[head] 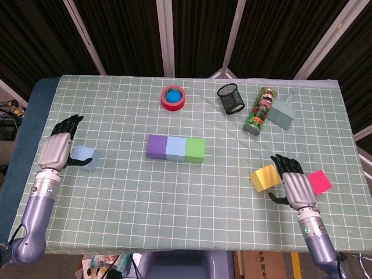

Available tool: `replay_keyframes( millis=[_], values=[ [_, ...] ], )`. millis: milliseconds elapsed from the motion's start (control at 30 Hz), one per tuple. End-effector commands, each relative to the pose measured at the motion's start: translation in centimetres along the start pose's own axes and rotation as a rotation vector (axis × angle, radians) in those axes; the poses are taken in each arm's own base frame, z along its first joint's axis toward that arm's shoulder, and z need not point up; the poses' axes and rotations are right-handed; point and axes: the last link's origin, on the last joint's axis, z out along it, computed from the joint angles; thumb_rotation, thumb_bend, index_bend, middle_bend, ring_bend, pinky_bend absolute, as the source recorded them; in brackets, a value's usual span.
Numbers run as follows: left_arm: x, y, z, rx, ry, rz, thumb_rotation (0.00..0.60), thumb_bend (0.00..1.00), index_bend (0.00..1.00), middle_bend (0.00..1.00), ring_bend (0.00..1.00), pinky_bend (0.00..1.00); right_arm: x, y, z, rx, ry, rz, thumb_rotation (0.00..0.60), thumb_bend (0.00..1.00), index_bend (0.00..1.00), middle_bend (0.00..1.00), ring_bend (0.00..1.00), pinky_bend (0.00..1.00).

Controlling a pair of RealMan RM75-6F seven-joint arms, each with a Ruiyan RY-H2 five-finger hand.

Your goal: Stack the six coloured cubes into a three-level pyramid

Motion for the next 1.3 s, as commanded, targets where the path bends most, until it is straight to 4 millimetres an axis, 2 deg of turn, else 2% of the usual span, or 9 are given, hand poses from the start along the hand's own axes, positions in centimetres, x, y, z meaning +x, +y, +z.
replay_keyframes(
  millis=[33, 300, 600, 833, 1067, 1300],
  values=[
    [0.1, 0.1, 0.0, -0.003, 0.010, 0.000, 0.600, 0.10, 0.00, 0.02, 0.00, 0.00, -0.1, 0.1, 0.1, -0.001, -0.008, 0.012, 0.600, 0.27, 0.00, 0.07, 0.02, 0.00],
    [1.2, 0.6, -0.3, -0.023, 0.048, -0.013, 0.600, 0.10, 0.00, 0.02, 0.00, 0.00, -0.9, -0.5, 1.8, 0.015, -0.045, -0.048, 0.600, 0.27, 0.00, 0.04, 0.02, 0.00],
    [2.3, 0.9, -0.7, -0.026, 0.080, -0.045, 0.600, 0.10, 0.00, 0.02, 0.00, 0.00, -1.1, 0.7, 4.1, -0.035, -0.064, -0.188, 0.600, 0.27, 0.00, 0.02, 0.02, 0.00],
    [2.5, 0.9, -0.6, -0.026, 0.078, -0.056, 0.600, 0.10, 0.00, 0.02, 0.00, 0.00, -1.5, 1.4, 3.4, -0.071, -0.109, -0.214, 0.600, 0.27, 0.00, 0.00, 0.01, 0.00],
    [2.5, 1.0, -0.7, -0.030, 0.073, -0.061, 0.600, 0.10, 0.00, 0.02, 0.00, 0.00, -1.5, 0.3, 1.9, -0.056, -0.109, -0.166, 0.600, 0.27, 0.00, 0.00, 0.01, 0.00],
    [2.5, 1.1, -0.8, -0.036, 0.068, -0.069, 0.600, 0.10, 0.00, 0.02, 0.00, 0.00, -3.0, 1.0, 2.5, -0.077, -0.121, -0.203, 0.600, 0.27, 0.00, 0.00, 0.01, 0.00]
  ],
)
